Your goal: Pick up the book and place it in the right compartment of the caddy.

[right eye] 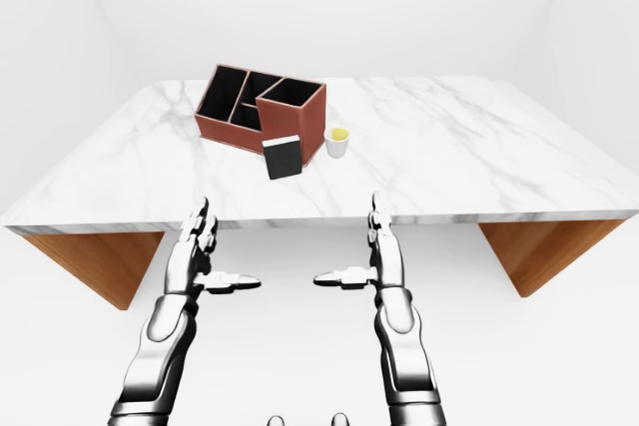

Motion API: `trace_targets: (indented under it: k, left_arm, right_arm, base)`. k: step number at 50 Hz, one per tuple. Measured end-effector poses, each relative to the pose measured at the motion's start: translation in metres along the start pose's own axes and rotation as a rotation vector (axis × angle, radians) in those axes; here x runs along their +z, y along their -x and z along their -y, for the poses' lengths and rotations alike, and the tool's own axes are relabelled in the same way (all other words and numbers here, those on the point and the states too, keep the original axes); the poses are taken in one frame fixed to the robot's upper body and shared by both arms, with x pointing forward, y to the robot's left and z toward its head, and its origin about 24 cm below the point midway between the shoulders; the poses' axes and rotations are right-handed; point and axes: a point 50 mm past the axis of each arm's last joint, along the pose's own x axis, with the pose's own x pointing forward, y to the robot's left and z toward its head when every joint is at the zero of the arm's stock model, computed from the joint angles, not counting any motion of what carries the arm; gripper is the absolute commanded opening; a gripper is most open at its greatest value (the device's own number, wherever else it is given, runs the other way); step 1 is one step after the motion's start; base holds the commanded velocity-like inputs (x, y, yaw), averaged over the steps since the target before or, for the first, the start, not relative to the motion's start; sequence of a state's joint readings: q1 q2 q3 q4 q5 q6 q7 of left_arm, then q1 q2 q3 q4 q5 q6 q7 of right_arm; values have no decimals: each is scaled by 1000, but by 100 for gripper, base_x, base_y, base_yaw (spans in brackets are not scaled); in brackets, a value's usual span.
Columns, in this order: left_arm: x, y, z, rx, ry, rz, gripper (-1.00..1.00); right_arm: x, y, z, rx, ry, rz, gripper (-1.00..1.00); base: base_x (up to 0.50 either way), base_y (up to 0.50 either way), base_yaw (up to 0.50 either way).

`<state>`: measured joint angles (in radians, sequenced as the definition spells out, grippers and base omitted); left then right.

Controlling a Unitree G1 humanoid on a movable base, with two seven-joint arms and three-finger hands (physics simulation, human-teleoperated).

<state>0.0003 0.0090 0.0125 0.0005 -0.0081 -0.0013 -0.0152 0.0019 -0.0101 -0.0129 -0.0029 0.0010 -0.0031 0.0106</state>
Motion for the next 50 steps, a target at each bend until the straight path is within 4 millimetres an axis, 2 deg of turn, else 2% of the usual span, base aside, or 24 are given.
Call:
trace_targets:
  k: [15,50]
  left_arm:
    - [1,3,-6,-9,-2,4,100]
    - [11,11,-9,-11,-10,45,100]
  right_arm:
    - [7,-1,8,-7,49,30,100]
    - [9,1,7,27,146,70,100]
  base:
    - [0,2,0]
    - [5,50,0]
